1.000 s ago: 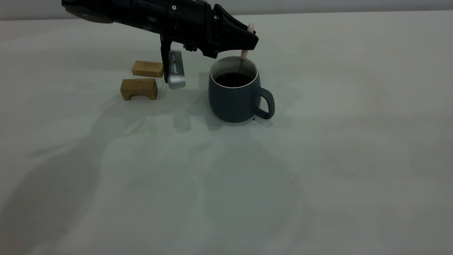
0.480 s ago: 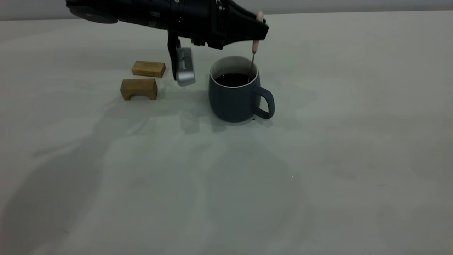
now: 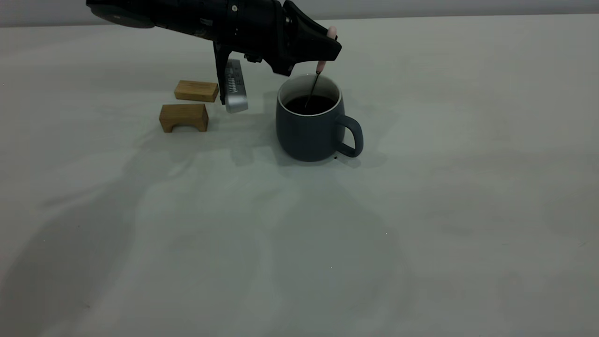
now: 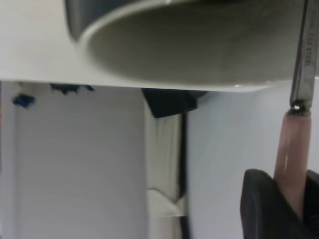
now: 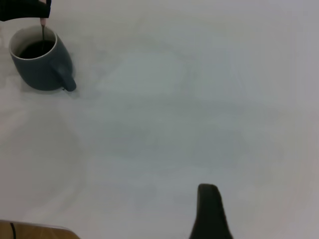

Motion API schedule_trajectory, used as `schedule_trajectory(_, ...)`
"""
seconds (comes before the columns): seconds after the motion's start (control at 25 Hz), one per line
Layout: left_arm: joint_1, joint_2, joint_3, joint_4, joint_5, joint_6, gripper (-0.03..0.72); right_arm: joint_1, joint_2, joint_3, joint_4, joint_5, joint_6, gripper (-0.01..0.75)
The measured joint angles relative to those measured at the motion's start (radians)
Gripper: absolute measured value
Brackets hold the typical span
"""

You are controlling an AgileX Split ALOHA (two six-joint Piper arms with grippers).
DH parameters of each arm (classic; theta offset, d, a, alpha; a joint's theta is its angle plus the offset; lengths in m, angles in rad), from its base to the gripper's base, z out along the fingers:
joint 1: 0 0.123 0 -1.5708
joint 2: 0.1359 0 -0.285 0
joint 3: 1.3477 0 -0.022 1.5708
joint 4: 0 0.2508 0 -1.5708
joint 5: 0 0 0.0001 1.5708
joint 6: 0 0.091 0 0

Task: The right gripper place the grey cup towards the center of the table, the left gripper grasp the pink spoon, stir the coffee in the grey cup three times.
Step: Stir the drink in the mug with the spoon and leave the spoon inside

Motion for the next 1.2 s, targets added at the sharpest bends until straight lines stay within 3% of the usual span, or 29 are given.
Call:
schedule_trajectory(0.16,0.0,0.0,-0.001,0.005,0.099,0.026,0.166,0.0,0.0,0.0,0.0,0.0,0.0,0.591)
schedule_trajectory(0.32,0.0,0.0,-0.001,0.046,0.193,-0.058,0.166,0.0,0.0,0.0,0.0,0.0,0.0,0.591)
schedule_trajectory(0.52,0.002,0.0,-0.001,0.155,0.185,-0.158,0.166,0.0,0.0,0.0,0.0,0.0,0.0,0.591)
schedule_trajectory(0.92,0.031,0.0,-0.001,0.21,0.172,-0.092,0.168,0.0,0.0,0.0,0.0,0.0,0.0,0.591)
schedule_trajectory(1.0,0.033,0.0,-0.001,0.21,0.186,-0.108,0.205,0.0,0.0,0.0,0.0,0.0,0.0,0.591)
schedule_trajectory(1.2,0.035,-0.002,-0.001,0.221,0.22,-0.106,0.48,0.0,0.0,0.0,0.0,0.0,0.0,0.591)
